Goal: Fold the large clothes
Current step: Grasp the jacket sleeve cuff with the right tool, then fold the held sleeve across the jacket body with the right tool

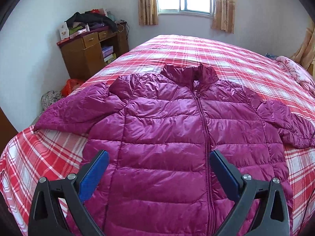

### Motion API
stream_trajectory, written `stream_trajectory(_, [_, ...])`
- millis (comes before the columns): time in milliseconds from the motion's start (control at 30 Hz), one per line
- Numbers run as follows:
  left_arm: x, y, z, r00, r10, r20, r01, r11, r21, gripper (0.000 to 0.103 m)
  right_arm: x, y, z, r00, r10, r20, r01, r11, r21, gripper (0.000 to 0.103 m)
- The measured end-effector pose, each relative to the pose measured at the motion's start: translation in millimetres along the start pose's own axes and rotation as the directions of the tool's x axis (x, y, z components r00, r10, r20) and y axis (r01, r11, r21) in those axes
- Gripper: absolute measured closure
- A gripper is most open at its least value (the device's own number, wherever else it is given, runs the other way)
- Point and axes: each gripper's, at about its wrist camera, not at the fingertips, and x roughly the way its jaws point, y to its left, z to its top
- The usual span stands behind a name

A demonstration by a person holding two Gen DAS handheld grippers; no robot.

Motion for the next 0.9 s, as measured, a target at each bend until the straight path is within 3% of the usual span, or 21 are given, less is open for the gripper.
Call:
stream_trajectory(33, [2.5, -1.5, 0.0, 1.0, -0.005, -0.004, 0.005, 1.0, 0.0, 0.001, 6.4, 2.2, -2.3, 1.0, 0.004, -0.022, -0.004, 1.0, -0.007, 0.041])
stream_trajectory(200, [13.5, -10.7, -1.1, 1.0, -0.009, -0.018, 0.01, 1.0, 0.021, 0.001, 15.1, 1.6, -11.0, 1.0, -0.004, -0.011, 0.004, 1.0, -0.011, 0.043])
stream_trajectory(300, [19.1, -13.7, -3.2, 1.0, -0.005, -0.029, 0.006, 1.0, 0.029, 0.001, 16.1, 3.5, -10.7, 1.0, -0.003, -0.006, 0.003, 1.0, -0.019, 0.051])
stream_trajectory(467, [22.9, -12.0, -8.1, 0.999, -0.008, -0.053, 0.009, 1.0, 0.01, 0.001, 15.1, 11.0, -10.4, 1.0, -0.011, 0.023, 0.012, 0.998, -0.057, 0.08])
stream_trajectory(533, [19.1, -9.5, -9.6, 0.999, -0.011, -0.046, 0.011, 1.0, 0.006, 0.001, 10.4, 16.9, -10.2, 0.999, -0.014, 0.04, 0.018, 0.996, -0.09, 0.086])
stream_trajectory(733, [0.4, 11.5, -10.3, 1.0, -0.008, -0.001, 0.008, 1.0, -0.006, 0.001, -41.6, 27.9, -6.9, 0.99, 0.037, 0.137, -0.02, 0.992, -0.126, 0.088])
stream_trajectory(900, [-14.6, 39.3, -10.5, 0.999, -0.007, 0.032, 0.009, 0.999, -0.043, 0.001, -107.6, 63.2, -6.8, 0.966, 0.127, 0.226, -0.078, 0.973, -0.216, 0.088])
